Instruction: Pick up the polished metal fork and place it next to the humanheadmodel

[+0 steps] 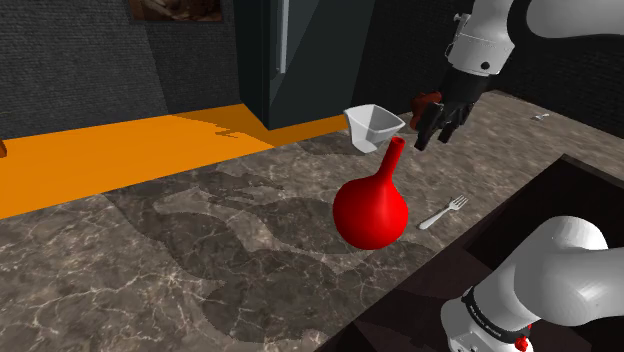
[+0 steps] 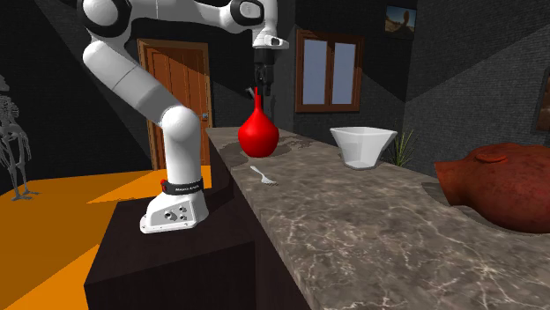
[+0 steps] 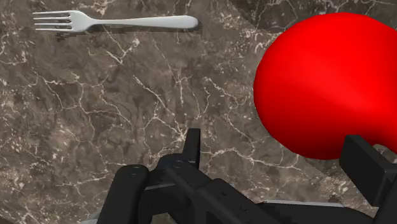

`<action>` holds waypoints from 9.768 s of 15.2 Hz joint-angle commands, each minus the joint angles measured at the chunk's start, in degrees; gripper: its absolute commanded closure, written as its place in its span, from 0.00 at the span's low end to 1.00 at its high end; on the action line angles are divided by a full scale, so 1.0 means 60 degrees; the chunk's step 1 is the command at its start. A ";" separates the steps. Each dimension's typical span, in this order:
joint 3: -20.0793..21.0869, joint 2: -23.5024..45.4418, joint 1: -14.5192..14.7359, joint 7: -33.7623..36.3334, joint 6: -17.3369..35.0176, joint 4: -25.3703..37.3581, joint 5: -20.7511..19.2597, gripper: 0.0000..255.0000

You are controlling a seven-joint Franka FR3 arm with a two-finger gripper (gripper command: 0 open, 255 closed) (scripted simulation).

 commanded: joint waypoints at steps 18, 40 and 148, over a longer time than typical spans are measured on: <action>-0.4264 -0.3702 0.0684 -0.9265 0.1231 -0.4741 -0.4653 0.00; -0.8469 -0.2171 0.0705 -1.3511 0.4179 -0.5546 -0.8708 0.00; -1.6879 0.3335 1.0165 -1.7364 0.4537 0.3566 -0.5468 1.00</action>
